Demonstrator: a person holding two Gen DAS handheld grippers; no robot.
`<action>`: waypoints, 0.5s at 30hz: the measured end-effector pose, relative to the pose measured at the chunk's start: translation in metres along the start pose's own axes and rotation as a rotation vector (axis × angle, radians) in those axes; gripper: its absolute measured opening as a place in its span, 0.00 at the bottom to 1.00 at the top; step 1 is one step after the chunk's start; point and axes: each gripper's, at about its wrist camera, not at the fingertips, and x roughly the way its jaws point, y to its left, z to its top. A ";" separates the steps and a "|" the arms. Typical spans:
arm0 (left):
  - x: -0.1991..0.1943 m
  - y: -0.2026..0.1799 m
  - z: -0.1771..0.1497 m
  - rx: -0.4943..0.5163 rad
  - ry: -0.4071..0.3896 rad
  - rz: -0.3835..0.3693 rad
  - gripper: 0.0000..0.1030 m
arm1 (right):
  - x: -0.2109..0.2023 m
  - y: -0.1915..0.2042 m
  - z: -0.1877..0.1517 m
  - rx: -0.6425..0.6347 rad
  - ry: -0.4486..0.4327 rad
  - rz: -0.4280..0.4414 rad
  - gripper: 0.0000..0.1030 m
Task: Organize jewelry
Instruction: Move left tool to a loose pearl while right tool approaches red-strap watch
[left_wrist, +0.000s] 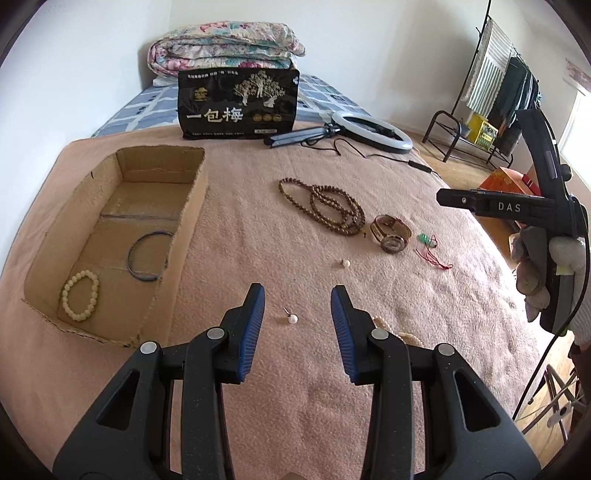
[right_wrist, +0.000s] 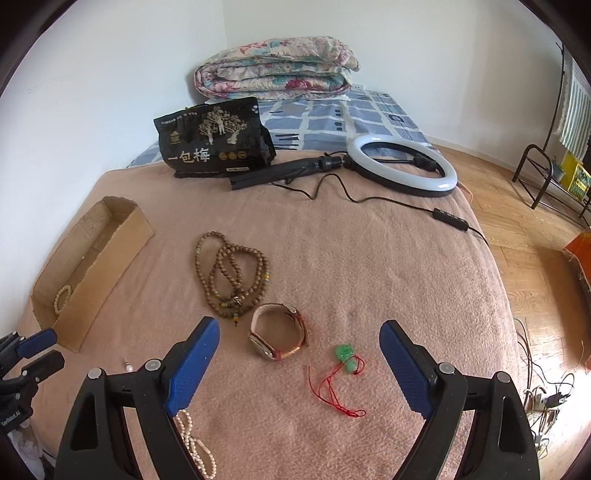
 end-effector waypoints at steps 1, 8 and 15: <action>0.005 -0.002 -0.002 0.002 0.012 -0.004 0.36 | 0.003 -0.004 -0.001 0.008 0.006 0.001 0.87; 0.033 -0.008 -0.015 0.028 0.071 -0.017 0.36 | 0.029 -0.020 -0.005 0.031 0.056 0.019 0.80; 0.059 -0.002 -0.023 0.034 0.117 -0.008 0.31 | 0.060 -0.019 -0.008 0.030 0.112 0.046 0.70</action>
